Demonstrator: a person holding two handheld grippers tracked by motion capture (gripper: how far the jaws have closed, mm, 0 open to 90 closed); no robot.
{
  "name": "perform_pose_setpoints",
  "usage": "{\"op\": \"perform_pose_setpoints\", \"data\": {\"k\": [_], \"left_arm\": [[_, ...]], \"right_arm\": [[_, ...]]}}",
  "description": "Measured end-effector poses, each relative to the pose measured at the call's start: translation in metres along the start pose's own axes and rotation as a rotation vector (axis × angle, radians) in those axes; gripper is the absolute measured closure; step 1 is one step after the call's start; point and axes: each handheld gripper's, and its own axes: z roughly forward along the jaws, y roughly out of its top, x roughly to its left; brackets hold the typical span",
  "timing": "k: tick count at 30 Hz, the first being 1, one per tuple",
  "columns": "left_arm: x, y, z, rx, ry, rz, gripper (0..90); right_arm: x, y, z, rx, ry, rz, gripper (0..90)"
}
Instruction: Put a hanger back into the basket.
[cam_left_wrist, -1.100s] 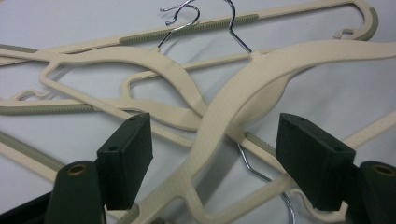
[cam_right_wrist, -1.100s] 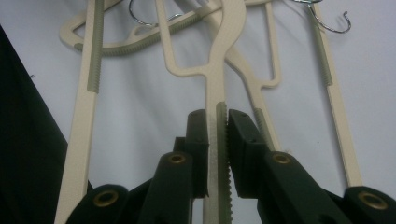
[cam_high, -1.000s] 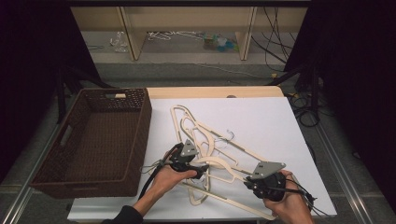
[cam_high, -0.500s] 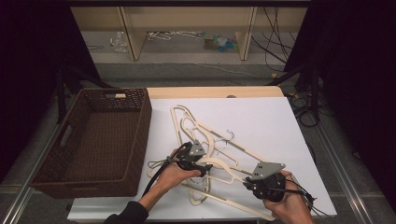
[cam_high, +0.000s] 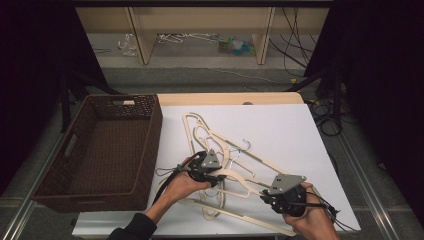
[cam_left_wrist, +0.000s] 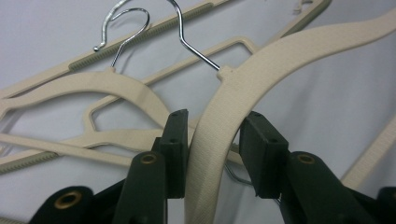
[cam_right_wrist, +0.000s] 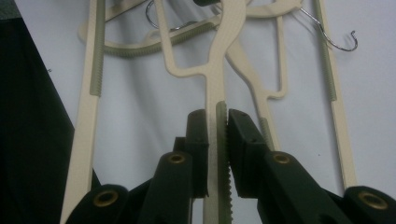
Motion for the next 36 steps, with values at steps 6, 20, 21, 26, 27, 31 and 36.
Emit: {"op": "perform_pose_setpoints", "data": {"k": [6, 20, 21, 26, 27, 31, 36], "left_arm": [[-0.002, 0.005, -0.02, -0.009, -0.027, 0.045, 67.2], [-0.02, 0.009, -0.068, 0.042, -0.08, 0.088, 75.9], [-0.02, 0.009, -0.068, 0.042, -0.08, 0.088, 76.4], [-0.024, 0.006, -0.076, 0.017, -0.113, 0.04, 78.4], [-0.025, 0.006, -0.078, 0.012, -0.12, 0.031, 79.3], [-0.029, 0.003, -0.086, -0.009, -0.169, -0.025, 81.9], [-0.037, -0.002, -0.094, -0.046, -0.214, -0.097, 85.0]], "right_arm": [[-0.006, -0.004, -0.002, -0.003, 0.036, -0.018, 79.3], [-0.007, -0.005, -0.006, -0.093, 0.035, 0.018, 56.2], [-0.007, -0.005, -0.006, -0.093, 0.035, 0.018, 56.2], [-0.01, -0.006, -0.008, -0.143, 0.025, 0.08, 42.3], [-0.012, -0.007, -0.008, -0.153, 0.024, 0.098, 40.8], [-0.013, -0.008, -0.008, -0.173, 0.007, 0.113, 39.9], [-0.013, -0.007, -0.016, -0.225, 0.011, 0.131, 38.9]]}}
